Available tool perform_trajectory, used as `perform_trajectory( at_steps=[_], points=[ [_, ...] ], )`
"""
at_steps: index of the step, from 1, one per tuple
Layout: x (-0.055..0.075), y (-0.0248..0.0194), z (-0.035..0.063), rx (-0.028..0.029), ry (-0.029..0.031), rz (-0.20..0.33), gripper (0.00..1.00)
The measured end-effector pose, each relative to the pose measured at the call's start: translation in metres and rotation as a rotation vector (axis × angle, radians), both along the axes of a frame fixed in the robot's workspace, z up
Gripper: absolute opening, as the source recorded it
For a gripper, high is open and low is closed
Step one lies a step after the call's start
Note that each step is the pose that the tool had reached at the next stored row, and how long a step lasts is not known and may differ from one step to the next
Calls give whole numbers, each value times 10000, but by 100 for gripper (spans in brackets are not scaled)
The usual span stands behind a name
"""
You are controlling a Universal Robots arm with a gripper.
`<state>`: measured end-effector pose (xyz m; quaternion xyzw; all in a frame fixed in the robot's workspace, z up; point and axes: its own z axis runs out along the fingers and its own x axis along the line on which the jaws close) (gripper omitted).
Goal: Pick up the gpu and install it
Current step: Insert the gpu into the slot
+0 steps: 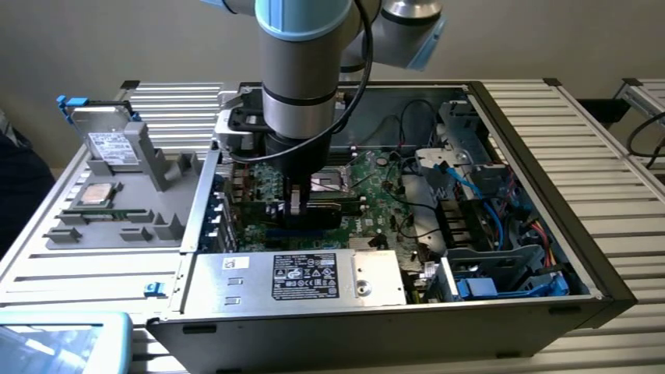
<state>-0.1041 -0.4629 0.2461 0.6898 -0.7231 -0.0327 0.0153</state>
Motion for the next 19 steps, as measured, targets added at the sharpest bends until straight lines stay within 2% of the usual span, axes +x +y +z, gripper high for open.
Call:
perform_trajectory(
  at_steps=[6,10,14,19],
  points=[
    [0,0,-1,-10,-1,-1,28],
    [0,-6,0,-79,0,-1,28],
    [0,-7,-2,-223,0,0,28],
    [2,-7,-2,-216,-1,-1,28]
  ],
)
